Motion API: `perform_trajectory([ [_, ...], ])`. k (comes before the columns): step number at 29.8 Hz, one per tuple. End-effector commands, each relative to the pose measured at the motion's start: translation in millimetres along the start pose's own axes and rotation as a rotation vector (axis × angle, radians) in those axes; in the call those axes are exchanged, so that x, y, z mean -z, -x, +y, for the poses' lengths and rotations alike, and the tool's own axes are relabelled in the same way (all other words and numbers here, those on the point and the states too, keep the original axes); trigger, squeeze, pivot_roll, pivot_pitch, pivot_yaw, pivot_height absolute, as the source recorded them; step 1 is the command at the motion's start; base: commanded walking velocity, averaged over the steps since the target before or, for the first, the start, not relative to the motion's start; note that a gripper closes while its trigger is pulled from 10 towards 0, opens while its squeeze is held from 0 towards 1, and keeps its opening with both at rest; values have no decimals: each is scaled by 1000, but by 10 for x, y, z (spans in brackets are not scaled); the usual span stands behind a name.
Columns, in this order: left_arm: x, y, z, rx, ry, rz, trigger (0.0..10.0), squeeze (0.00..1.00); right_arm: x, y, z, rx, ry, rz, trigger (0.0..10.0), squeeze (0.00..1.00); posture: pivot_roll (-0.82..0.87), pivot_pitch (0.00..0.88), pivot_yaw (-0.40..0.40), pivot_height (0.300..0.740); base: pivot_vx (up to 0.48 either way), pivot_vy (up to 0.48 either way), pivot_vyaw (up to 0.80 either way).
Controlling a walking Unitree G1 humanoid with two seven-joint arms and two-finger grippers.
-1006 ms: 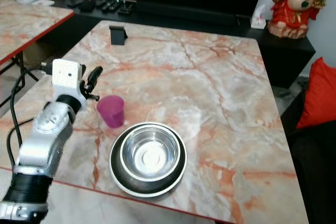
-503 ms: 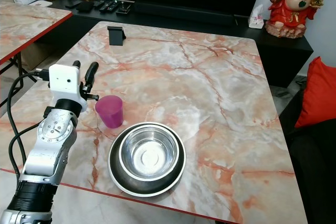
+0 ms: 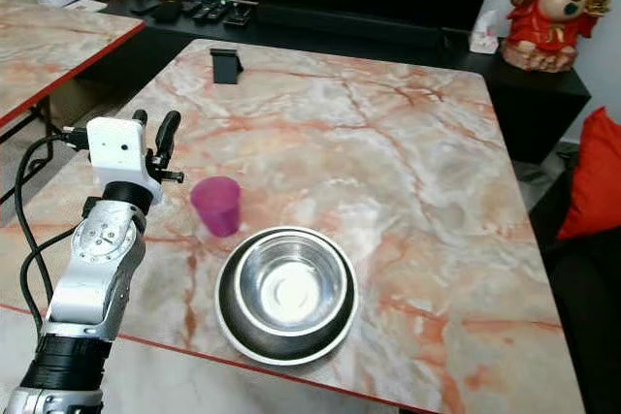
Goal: Setting the table
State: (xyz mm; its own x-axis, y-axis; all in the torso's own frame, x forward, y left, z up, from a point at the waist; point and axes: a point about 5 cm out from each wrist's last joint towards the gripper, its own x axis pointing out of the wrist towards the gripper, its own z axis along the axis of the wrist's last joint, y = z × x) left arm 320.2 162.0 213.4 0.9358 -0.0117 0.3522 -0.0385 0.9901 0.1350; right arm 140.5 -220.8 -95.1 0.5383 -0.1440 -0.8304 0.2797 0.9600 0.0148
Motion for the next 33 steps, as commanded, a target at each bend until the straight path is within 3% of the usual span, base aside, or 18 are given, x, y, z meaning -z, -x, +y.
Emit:
perform_trajectory([
  [1,-86,-29,-14,0,17,-36,10000,0,12,5,-14,5,5,-1,10000,0,103,0,-32,740,0,285,0],
  [33,-126,-76,-13,-7,36,-37,10000,0,-29,-4,-8,8,7,-11,10000,0,127,0,-38,740,0,308,0],
])
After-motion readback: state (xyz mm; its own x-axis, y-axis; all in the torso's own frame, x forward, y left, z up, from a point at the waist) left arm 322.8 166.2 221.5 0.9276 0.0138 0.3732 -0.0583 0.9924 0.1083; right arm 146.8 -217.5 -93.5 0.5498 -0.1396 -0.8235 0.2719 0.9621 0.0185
